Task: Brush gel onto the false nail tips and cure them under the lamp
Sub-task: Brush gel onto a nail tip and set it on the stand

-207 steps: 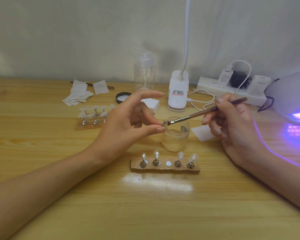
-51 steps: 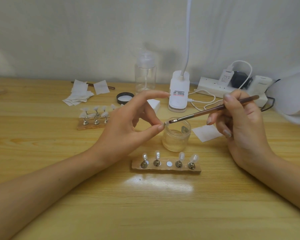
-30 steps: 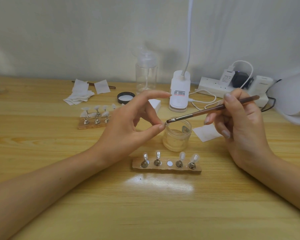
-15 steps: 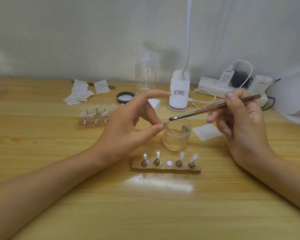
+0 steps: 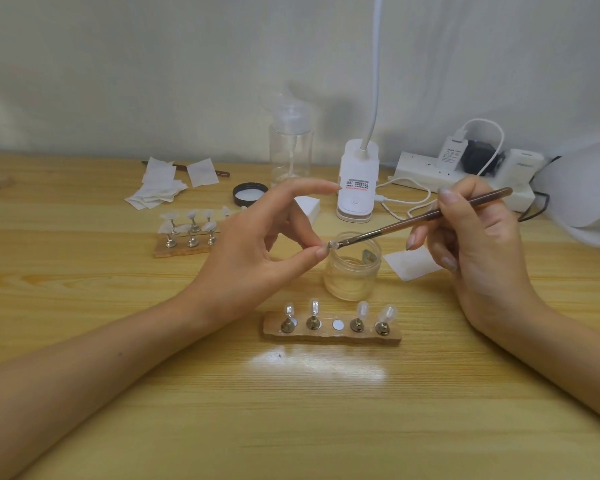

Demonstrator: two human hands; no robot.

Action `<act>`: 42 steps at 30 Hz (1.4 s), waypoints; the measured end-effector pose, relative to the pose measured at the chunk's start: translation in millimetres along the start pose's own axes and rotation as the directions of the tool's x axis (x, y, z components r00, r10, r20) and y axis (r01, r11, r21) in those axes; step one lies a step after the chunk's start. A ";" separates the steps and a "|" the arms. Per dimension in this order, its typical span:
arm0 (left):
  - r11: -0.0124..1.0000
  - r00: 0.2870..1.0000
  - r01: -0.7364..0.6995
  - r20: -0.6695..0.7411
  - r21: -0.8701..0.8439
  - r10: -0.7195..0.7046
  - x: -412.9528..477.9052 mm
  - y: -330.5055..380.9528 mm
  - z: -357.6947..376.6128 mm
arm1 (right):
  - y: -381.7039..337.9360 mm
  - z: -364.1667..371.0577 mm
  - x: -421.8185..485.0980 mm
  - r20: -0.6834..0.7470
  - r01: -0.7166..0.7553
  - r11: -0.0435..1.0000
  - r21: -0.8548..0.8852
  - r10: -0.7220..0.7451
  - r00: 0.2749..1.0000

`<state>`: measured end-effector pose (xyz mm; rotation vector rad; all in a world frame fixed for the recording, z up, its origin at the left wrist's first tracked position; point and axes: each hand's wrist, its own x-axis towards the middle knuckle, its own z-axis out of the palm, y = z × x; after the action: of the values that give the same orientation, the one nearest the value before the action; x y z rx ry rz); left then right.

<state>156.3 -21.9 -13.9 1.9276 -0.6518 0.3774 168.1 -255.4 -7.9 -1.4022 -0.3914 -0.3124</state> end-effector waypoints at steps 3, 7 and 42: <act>1.000 1.000 -0.001 -0.002 -0.005 0.001 -0.3 0.3 0.1 | -0.2 -1.0 0.2 -0.015 0.001 1.000 0.013 0.000 1.000; 1.000 1.000 -0.001 0.001 -0.006 0.001 -0.3 0.0 0.5 | -2.2 -1.0 0.5 0.002 0.001 0.997 0.077 -0.001 1.000; 0.959 0.999 -0.021 -0.044 -0.284 0.009 -11.0 40.5 -15.5 | -2.3 -6.6 -0.2 -0.109 -0.096 0.995 0.032 0.099 0.989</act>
<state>123.8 -18.3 16.7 1.6371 -0.6558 0.3144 167.4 -262.3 -6.8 -1.3666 -0.2345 -0.3015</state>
